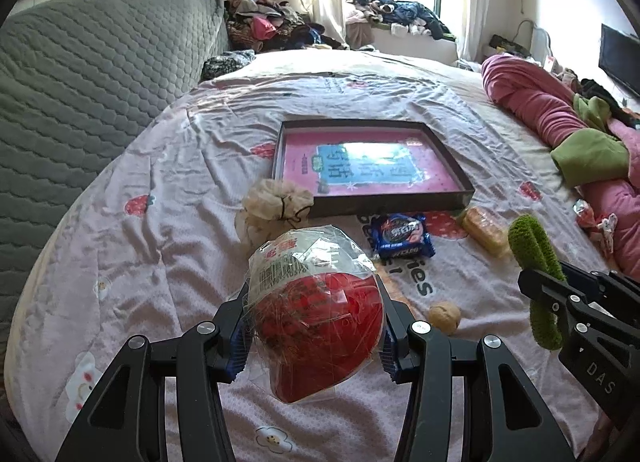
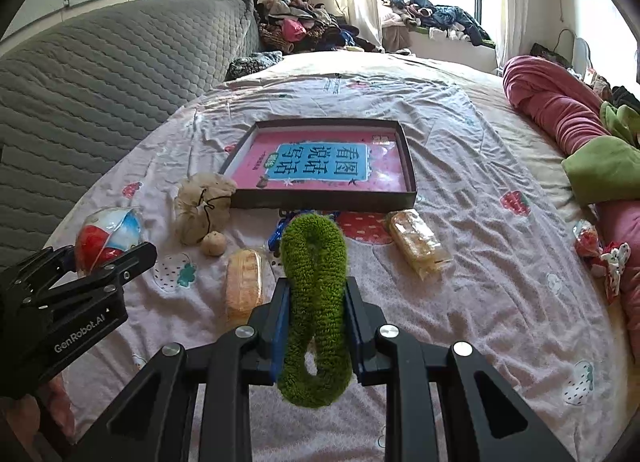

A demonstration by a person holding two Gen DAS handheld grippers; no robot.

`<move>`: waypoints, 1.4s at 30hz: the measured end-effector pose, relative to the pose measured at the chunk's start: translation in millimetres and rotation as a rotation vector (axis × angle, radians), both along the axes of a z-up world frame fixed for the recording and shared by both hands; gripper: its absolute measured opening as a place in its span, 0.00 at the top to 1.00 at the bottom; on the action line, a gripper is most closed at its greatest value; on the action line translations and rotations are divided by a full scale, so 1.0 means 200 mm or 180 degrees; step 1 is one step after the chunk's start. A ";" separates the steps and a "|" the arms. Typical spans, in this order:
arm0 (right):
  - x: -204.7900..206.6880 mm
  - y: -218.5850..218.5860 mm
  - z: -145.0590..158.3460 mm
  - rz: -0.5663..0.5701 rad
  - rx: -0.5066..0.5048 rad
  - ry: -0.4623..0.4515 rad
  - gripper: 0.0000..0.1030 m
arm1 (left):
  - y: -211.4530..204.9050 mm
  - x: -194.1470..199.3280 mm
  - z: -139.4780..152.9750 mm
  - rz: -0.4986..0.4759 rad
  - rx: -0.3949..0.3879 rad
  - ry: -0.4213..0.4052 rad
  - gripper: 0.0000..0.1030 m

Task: Organize objects
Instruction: 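Lift and carry the red ball and green ring toward the pink tray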

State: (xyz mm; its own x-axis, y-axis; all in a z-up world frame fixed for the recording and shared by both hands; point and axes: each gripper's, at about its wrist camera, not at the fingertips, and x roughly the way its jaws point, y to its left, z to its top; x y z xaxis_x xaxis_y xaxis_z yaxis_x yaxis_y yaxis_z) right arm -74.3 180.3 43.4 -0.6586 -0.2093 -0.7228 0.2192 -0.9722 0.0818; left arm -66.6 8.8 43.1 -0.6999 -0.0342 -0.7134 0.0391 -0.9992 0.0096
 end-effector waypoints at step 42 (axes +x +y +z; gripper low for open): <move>-0.42 -0.01 0.35 0.0009 0.0004 0.0528 0.75 | 0.04 -0.50 0.24 0.0013 -0.0099 0.0294 0.48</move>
